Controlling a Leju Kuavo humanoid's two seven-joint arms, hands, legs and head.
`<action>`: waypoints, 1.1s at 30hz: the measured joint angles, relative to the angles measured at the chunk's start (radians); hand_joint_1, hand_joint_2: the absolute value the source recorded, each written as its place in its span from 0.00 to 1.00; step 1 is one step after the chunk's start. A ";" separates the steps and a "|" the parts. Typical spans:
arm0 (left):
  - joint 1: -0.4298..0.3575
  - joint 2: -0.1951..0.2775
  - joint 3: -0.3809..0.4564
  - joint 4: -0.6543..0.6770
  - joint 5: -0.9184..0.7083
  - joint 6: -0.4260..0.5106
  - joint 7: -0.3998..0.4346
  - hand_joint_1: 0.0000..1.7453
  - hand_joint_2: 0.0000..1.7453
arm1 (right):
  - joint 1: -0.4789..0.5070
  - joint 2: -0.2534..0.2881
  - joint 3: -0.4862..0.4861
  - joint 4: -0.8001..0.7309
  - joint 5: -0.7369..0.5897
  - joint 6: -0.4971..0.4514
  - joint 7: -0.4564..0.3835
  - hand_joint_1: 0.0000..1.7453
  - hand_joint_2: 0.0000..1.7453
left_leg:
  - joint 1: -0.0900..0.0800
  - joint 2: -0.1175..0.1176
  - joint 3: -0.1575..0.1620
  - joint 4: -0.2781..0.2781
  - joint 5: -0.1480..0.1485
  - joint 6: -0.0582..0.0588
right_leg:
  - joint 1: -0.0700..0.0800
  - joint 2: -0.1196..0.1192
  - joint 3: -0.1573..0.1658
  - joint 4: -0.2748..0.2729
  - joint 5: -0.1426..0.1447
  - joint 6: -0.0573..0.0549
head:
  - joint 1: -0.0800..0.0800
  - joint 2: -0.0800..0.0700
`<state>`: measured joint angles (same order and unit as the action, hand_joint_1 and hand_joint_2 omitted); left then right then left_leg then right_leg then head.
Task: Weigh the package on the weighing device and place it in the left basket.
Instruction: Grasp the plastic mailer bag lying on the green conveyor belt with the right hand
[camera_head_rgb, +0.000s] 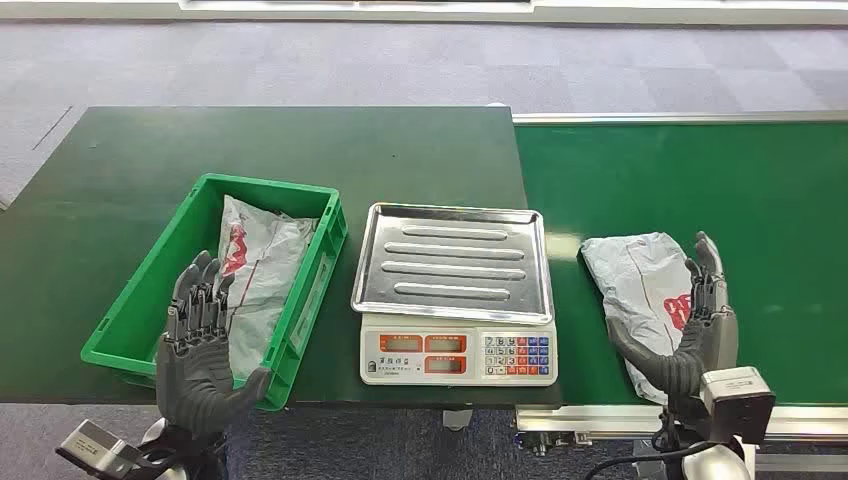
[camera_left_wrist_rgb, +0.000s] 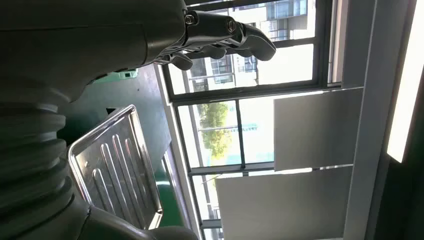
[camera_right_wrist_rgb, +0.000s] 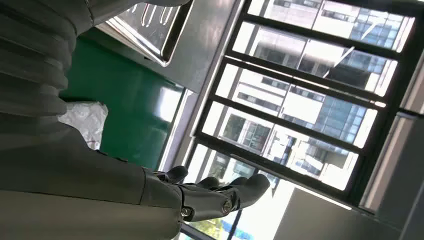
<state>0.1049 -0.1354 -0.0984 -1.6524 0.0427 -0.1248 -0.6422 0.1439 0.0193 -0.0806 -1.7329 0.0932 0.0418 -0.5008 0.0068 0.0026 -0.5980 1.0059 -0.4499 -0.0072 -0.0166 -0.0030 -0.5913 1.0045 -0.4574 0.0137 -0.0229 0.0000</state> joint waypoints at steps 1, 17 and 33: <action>0.000 0.000 0.000 0.000 0.000 0.002 0.000 0.00 1.00 | -0.006 -0.002 -0.007 0.006 -0.007 -0.004 0.007 0.00 1.00 | 0.000 0.000 0.000 0.000 0.000 0.000 | 0.000 0.000 0.000 0.000 0.000 0.000 | 0.000 0.000; -0.042 0.000 -0.019 0.038 0.023 0.013 0.009 0.00 1.00 | -0.536 -0.265 -0.230 0.891 0.246 -0.150 0.409 0.00 1.00 | -0.001 -0.001 0.000 0.002 0.003 0.002 | -0.001 0.000 0.002 0.000 0.005 0.003 | 0.000 0.000; -0.098 0.000 -0.035 0.098 0.029 0.003 0.015 0.00 1.00 | -0.720 -0.340 0.071 1.314 0.633 -0.009 0.644 0.00 1.00 | 0.000 -0.004 -0.001 0.002 0.004 0.000 | 0.000 -0.003 0.001 0.000 0.004 0.001 | 0.000 0.000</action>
<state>0.0067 -0.1354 -0.1331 -1.5539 0.0717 -0.1220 -0.6272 -0.5765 -0.3206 -0.0100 -0.4190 0.7263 0.0332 0.1437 0.0065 -0.0012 -0.5989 1.0079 -0.4458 -0.0068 -0.0169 -0.0065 -0.5902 1.0046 -0.4533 0.0151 -0.0229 0.0000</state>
